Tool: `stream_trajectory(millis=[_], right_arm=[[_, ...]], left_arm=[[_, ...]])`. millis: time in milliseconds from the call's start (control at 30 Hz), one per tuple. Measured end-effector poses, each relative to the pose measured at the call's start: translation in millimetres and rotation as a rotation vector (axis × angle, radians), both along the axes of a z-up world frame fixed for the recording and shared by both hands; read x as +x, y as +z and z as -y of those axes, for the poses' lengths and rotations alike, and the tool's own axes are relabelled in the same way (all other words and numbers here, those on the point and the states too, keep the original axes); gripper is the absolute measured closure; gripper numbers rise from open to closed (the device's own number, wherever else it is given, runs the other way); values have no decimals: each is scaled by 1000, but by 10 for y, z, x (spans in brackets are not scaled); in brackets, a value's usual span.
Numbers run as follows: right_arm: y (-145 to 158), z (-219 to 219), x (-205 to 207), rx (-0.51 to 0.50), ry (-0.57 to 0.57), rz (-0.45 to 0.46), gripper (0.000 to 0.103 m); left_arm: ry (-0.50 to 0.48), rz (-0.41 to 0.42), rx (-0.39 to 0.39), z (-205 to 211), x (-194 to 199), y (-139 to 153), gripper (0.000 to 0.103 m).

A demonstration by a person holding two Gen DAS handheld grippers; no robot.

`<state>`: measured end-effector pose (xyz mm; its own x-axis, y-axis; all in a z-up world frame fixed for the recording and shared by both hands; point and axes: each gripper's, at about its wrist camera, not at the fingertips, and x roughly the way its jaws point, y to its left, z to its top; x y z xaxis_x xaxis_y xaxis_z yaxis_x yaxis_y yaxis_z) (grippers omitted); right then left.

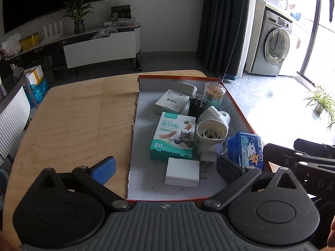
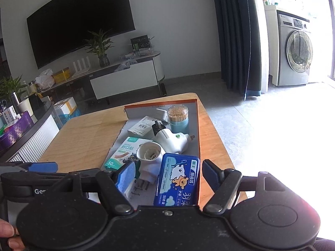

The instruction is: Organize rigid objects

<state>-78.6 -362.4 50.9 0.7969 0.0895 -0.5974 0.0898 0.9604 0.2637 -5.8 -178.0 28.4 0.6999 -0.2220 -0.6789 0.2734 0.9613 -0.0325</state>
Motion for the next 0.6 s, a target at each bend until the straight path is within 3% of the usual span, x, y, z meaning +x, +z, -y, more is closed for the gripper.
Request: stream_trajectory(millis=[600], right_arm=[[-68,-32,68,2,18,-32,18]], left_arm=[[10,-21,9,0,-2,-76,0]])
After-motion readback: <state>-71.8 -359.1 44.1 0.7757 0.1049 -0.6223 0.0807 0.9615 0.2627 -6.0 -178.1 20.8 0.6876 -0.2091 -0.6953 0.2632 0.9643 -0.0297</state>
